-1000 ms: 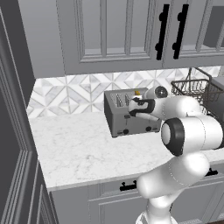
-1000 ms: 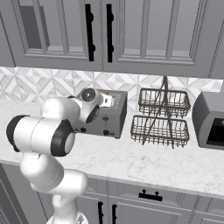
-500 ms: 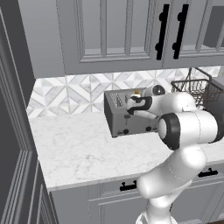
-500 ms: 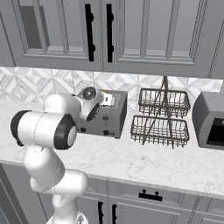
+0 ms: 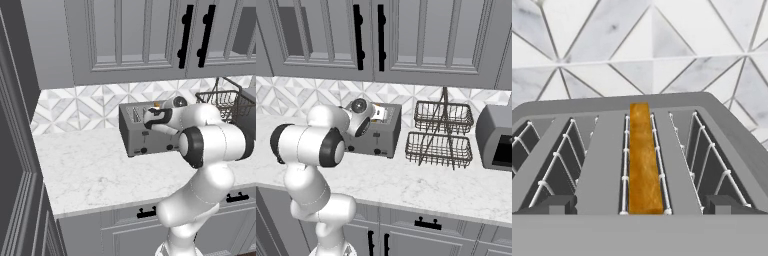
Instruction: Start the toaster. Once the lever pops up, take the bread to the plate on the dining counter.
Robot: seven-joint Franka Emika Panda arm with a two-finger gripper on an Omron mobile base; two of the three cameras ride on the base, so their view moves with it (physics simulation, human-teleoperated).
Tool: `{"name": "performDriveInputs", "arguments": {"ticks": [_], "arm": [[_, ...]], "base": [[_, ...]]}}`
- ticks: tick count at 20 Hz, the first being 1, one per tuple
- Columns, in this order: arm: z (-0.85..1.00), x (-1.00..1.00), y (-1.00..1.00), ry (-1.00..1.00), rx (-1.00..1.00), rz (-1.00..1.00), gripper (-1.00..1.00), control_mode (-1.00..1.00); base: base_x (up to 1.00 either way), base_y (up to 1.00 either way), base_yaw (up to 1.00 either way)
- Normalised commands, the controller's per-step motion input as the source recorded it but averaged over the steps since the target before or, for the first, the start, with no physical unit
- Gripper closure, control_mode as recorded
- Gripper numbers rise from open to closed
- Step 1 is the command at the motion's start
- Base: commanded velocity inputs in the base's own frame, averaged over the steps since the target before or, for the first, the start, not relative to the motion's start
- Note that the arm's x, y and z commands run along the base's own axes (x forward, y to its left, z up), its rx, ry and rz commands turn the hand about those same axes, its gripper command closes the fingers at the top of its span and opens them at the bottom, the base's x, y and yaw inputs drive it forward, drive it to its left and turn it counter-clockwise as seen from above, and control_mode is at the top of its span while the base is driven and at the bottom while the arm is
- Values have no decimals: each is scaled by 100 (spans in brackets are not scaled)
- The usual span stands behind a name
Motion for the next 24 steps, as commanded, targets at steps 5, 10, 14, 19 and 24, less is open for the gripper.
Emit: {"name": "performDriveInputs", "arguments": {"ticks": [5, 10, 14, 19, 24], "arm": [[-6, 3, 0, 0, 0, 0, -100, -100], [0, 1, 0, 0, 0, 0, -100, -100], [0, 0, 0, 0, 0, 0, -100, -100], [0, 0, 0, 0, 0, 0, 100, -100], [0, 0, 0, 0, 0, 0, 100, -100]], "base": [[0, 0, 0], [0, 0, 0], [0, 0, 0], [0, 0, 0], [0, 0, 0]]}}
